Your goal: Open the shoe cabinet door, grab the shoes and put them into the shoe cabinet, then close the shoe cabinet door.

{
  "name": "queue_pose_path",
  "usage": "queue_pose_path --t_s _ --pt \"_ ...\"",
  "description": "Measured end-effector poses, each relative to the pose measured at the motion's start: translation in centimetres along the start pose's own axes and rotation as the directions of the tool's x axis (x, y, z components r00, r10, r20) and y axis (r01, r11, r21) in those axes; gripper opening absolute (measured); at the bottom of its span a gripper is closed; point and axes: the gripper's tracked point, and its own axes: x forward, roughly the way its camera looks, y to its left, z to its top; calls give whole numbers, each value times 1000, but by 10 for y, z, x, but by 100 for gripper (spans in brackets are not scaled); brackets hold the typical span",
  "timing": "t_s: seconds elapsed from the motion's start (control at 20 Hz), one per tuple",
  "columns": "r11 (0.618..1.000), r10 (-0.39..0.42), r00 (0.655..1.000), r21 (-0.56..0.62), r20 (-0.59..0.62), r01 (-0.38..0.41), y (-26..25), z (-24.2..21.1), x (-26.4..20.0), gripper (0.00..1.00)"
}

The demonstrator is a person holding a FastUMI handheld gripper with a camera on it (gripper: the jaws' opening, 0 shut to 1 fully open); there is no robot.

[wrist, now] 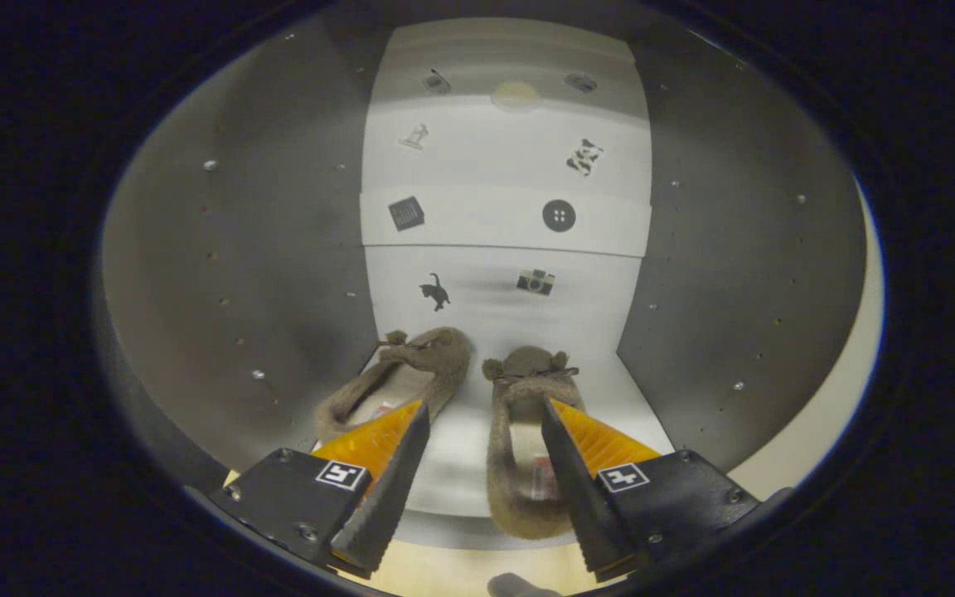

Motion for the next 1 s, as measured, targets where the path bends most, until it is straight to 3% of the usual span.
queue_pose_path --t_s 0.25,0.55,1.0 --pt "999 34 993 -9 110 -34 15 3 -82 93" --pt "997 78 964 -11 255 -77 17 -7 -222 96" --pt "996 83 922 -17 379 -83 -31 -50 -413 100"
